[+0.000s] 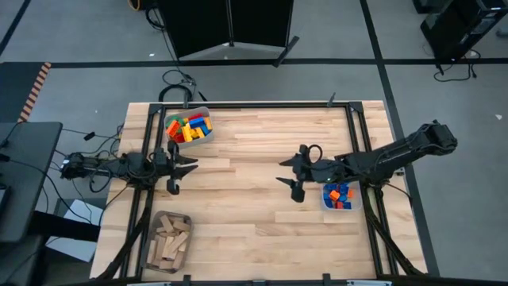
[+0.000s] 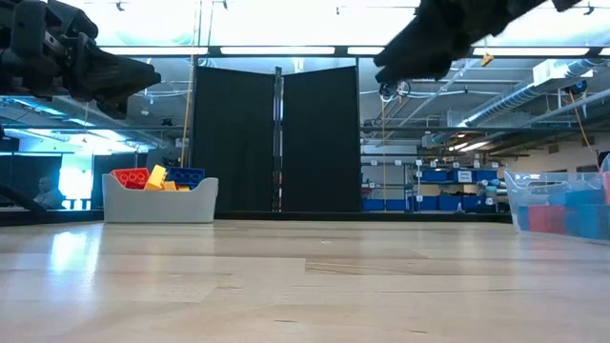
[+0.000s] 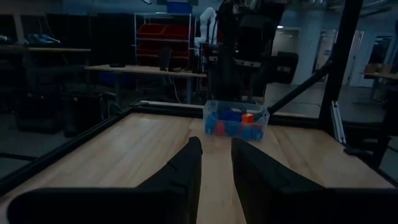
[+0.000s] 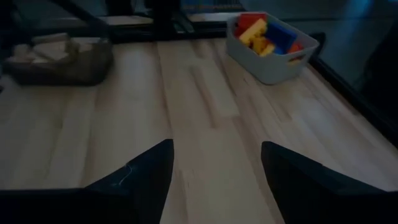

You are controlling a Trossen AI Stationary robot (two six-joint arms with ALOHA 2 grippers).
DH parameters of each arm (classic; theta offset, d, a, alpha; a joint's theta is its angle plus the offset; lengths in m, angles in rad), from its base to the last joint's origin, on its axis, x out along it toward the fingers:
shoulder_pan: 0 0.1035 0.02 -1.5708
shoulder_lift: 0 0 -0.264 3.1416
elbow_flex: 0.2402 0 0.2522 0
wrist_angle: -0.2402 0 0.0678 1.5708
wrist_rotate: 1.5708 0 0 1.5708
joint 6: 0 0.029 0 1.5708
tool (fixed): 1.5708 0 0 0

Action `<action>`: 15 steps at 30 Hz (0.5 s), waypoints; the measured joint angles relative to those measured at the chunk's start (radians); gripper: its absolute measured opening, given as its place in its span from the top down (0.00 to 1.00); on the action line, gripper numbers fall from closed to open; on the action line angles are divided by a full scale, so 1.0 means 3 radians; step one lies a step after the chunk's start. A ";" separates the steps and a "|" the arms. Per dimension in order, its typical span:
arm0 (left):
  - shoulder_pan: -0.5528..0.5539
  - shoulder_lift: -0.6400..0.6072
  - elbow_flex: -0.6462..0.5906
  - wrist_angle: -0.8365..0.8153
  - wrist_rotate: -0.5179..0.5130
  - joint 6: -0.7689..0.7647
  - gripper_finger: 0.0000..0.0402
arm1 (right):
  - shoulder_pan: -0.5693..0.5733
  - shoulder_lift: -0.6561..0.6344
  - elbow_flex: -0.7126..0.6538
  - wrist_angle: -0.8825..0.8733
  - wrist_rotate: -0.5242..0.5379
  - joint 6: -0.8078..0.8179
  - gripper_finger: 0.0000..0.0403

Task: Sort blocks by size
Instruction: Return to Home Position

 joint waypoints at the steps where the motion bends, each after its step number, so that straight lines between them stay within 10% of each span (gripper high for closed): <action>1: 0.0000 0.0000 0.0000 0.0001 0.0000 0.0000 0.76 | 0.0000 -0.0042 -0.0098 0.0102 -0.0055 -0.0051 0.36; 15: 0.0000 0.0000 0.0000 0.0017 0.0006 -0.0001 0.76 | -0.0420 -0.1849 -0.1976 0.1540 -0.0846 -0.0120 0.36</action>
